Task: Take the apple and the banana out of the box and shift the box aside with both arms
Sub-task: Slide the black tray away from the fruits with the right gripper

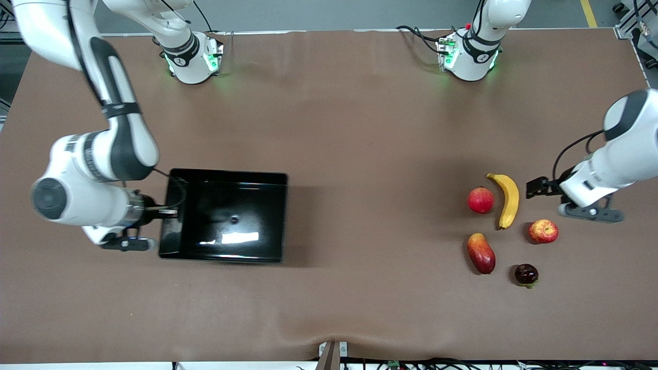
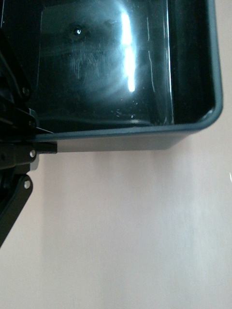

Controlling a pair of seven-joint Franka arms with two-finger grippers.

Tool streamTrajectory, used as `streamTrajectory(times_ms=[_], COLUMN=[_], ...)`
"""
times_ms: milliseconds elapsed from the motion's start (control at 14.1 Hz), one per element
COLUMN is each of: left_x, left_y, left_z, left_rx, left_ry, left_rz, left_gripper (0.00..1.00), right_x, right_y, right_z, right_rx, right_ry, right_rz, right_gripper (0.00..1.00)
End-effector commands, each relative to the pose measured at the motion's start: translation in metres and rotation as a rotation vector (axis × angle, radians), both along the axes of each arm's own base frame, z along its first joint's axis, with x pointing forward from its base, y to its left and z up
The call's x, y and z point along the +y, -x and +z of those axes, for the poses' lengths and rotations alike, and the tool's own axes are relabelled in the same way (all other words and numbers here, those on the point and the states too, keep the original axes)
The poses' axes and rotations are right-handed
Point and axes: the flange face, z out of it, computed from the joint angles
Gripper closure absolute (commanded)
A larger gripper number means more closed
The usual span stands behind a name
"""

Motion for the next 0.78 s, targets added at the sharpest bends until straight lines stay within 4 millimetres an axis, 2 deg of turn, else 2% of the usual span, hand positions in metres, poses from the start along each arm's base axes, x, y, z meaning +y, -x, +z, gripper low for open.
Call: streamTrajectory(times_ms=[0,141,283,424,566,707], left_x=[0.005,-0.008,-0.021,-0.019,-0.009,-0.008], left_y=[0.011,0.021,0.032,0.04,0.041,0.047], left_z=[0.055,0.089,0.133,0.166,0.19,0.203], left_rx=[-0.014,-0.026,-0.033,-0.029,-0.042,-0.008], left_ry=[-0.013,-0.021,-0.033,-0.039,-0.029,0.006], left_rz=[0.083,0.14,0.236,0.247,0.262,0.248], left_gripper=[0.0,0.0,0.0,0.0,0.0,0.0], right_x=[-0.072,-0.125,-0.178,-0.229,-0.261,-0.274], right_y=[0.002,0.003,0.005,0.008,0.011,0.01], right_z=[0.003,-0.006,-0.019,-0.041,-0.058,-0.068], right_rx=[-0.022,-0.03,-0.065,-0.1,-0.105,-0.136], right_ry=[-0.04,-0.054,-0.063,-0.059,-0.062,-0.052], right_rz=[0.011,0.02,0.047,0.063,0.059,0.031], right_gripper=[1.0,1.0,1.0,1.0,1.0,1.0])
